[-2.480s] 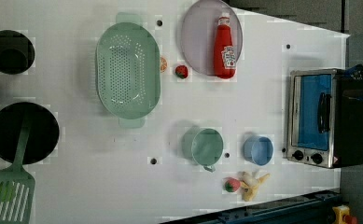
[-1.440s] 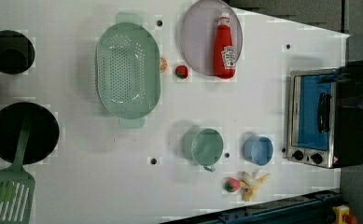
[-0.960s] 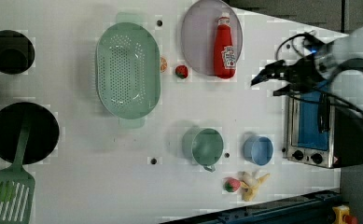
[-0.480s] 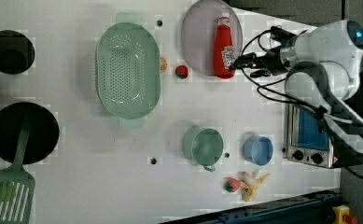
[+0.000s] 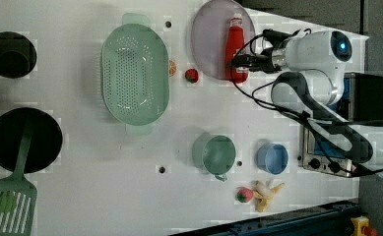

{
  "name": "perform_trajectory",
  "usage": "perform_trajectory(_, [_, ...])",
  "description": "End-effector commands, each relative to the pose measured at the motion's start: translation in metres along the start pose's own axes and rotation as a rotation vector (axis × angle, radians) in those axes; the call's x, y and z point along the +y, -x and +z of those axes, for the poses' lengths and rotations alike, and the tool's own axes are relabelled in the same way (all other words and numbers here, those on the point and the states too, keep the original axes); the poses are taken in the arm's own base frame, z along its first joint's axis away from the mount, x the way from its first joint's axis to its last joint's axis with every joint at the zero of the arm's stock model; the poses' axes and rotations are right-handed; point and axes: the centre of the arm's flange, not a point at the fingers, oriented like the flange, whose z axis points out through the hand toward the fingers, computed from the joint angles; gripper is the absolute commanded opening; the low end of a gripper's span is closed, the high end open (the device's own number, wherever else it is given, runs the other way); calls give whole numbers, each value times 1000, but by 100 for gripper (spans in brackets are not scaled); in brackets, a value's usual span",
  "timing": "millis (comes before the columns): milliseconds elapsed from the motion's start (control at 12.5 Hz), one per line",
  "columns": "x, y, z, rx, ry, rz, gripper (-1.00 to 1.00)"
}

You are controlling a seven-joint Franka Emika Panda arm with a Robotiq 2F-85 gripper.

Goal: Pick ketchup from plate and place it on table.

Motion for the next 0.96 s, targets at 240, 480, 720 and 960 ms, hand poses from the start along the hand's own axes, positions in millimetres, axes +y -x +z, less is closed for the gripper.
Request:
perform_trajectory(240, [-7,-11,3,73,-26,-53,44])
perform_trajectory(480, [-7,-15,-7,95,-29,-51,21])
perform_trajectory(720, [-7,-21,-32,130,-33,-39,21])
perform_trajectory(960, [1,-29,-102,197,-29,17,21])
